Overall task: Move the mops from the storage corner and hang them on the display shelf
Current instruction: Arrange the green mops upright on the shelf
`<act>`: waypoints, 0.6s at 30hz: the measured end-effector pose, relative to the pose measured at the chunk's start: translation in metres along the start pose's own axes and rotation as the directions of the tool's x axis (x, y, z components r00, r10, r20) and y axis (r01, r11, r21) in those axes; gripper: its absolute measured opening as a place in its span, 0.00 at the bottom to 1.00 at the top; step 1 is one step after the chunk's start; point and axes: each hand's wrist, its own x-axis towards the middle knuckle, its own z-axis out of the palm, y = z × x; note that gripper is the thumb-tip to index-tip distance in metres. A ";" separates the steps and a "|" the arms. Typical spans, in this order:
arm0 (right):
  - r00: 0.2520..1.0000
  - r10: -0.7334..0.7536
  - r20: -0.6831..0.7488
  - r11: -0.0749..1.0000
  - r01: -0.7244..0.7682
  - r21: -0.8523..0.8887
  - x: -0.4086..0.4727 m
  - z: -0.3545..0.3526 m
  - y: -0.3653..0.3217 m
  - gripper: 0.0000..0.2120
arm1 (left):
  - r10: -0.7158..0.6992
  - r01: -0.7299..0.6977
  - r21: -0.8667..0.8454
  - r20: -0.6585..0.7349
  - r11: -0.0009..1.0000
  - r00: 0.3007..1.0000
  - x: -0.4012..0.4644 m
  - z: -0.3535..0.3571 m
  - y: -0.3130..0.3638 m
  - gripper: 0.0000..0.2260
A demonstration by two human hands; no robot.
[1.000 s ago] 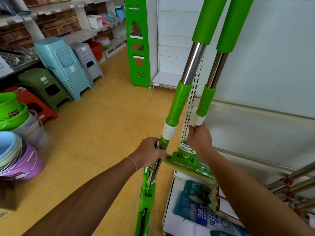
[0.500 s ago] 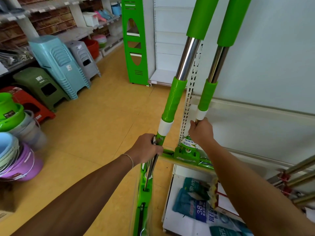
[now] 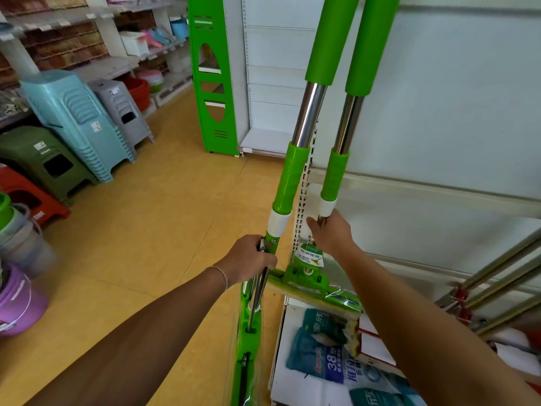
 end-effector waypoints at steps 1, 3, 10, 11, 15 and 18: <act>1.000 -0.007 -0.003 1.000 0.007 -0.001 -0.003 -0.001 0.000 0.19 | 0.000 0.000 -0.002 0.008 1.000 1.000 0.001 0.000 0.001 0.11; 0.999 -0.029 -0.018 0.999 0.028 -0.029 -0.008 -0.001 0.002 0.15 | -0.001 0.001 -0.007 0.022 1.000 1.000 0.003 0.001 0.002 0.10; 0.995 -0.027 -0.098 1.000 0.028 0.013 -0.027 0.002 0.013 0.11 | 0.014 -0.014 0.013 0.031 1.000 0.999 0.004 0.000 -0.002 0.10; 0.994 -0.031 -0.106 0.999 0.032 0.007 -0.030 0.000 0.015 0.11 | 0.018 -0.018 0.014 0.024 1.000 1.000 0.004 0.000 -0.004 0.10; 0.992 -0.035 -0.122 0.999 0.037 0.016 -0.047 -0.007 0.024 0.06 | 0.022 -0.022 0.024 0.002 0.999 1.000 0.009 -0.009 -0.007 0.11; 0.995 -0.047 -0.091 0.999 0.048 0.017 -0.065 -0.012 0.032 0.06 | 0.011 -0.011 0.042 -0.010 0.999 1.000 0.021 -0.017 -0.007 0.10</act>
